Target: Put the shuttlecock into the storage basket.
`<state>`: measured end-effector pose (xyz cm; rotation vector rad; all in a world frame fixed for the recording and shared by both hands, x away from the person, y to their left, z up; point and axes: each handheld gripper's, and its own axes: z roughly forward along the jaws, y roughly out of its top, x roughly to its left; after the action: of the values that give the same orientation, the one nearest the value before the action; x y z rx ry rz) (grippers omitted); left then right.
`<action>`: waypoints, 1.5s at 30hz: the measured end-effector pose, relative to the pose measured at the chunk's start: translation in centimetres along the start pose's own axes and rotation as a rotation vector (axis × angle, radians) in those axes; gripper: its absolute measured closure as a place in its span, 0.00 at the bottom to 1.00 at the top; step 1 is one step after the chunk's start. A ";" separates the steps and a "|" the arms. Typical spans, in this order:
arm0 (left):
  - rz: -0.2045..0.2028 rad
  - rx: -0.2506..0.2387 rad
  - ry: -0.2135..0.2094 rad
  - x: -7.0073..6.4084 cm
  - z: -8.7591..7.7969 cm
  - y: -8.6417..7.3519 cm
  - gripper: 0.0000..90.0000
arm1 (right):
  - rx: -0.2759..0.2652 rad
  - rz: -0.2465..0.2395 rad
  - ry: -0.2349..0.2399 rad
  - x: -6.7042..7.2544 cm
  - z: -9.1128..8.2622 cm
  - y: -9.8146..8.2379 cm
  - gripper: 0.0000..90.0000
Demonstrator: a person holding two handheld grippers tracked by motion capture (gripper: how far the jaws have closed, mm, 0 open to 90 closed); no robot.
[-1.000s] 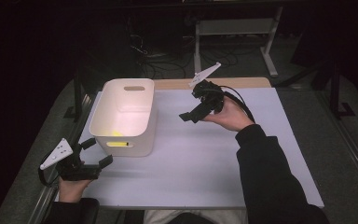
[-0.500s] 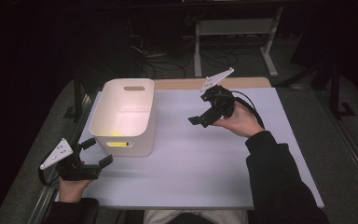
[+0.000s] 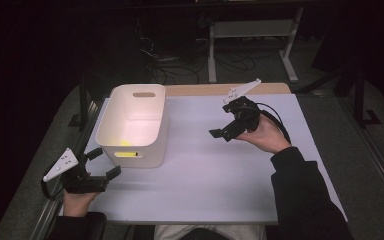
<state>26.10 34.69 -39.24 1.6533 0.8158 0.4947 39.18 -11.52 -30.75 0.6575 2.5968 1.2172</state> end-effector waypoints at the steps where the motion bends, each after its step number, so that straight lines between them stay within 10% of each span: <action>1: 0.000 0.000 0.000 0.0 0.0 0.0 0.00 | -0.004 0.000 -0.001 0.0 -0.1 -0.1 0.00; 45: -0.001 0.002 0.003 0.0 0.1 0.0 0.00 | -0.026 0.102 -0.035 -1.0 -2.4 -6.7 0.00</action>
<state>26.15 34.63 -39.25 1.6546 0.8191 0.4959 37.16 -17.41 -34.41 0.8076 2.5422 1.2545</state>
